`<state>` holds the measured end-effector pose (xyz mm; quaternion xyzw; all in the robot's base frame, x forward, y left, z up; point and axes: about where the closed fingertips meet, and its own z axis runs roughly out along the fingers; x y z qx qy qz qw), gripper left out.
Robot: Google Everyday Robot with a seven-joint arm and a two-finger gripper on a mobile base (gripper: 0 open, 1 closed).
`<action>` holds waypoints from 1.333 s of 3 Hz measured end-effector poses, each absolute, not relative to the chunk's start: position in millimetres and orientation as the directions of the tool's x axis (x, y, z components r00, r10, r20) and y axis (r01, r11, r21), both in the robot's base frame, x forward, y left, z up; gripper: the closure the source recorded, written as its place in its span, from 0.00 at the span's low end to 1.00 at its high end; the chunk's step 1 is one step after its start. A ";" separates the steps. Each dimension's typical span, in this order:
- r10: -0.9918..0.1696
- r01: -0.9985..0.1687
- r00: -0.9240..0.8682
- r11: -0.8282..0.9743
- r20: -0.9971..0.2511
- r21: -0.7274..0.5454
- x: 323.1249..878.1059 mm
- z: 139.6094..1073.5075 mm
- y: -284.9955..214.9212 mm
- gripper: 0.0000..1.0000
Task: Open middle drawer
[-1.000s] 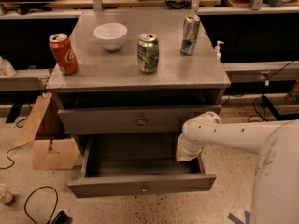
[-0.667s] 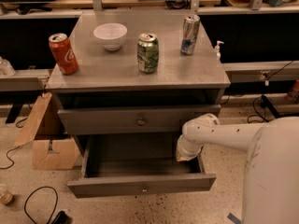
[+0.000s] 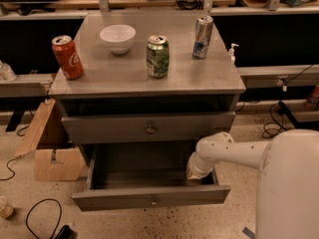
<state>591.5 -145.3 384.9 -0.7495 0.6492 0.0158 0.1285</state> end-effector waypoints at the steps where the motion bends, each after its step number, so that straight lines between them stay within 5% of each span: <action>1: -0.958 -0.988 0.113 -0.080 -0.263 -0.132 541.0 363.7 -139.6 1.00; 4: -0.947 -0.996 0.083 -0.066 -0.311 -0.066 499.0 355.8 -130.4 1.00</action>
Offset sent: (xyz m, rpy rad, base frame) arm -0.1833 0.0189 -0.0572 0.2210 0.2281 -0.1081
